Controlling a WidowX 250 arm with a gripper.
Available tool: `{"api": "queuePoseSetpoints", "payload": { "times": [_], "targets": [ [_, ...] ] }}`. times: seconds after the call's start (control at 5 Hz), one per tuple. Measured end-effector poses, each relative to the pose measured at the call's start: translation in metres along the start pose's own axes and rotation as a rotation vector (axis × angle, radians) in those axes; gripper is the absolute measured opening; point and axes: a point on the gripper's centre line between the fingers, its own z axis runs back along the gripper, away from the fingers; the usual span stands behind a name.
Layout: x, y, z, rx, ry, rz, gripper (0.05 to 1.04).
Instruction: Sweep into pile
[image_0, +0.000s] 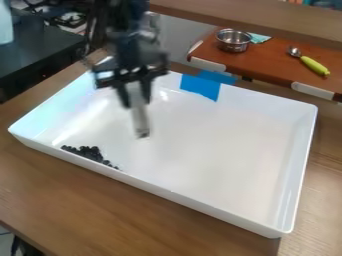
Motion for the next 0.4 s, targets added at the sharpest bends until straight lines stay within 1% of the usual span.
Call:
{"api": "queuePoseSetpoints", "payload": {
  "times": [0.2,0.4],
  "targets": [
    [0.0,-0.05,0.004,0.032,0.022,0.149,0.384],
    [-0.005,-0.081,-0.012,0.114,0.041,0.22,0.384]
  ]
}}
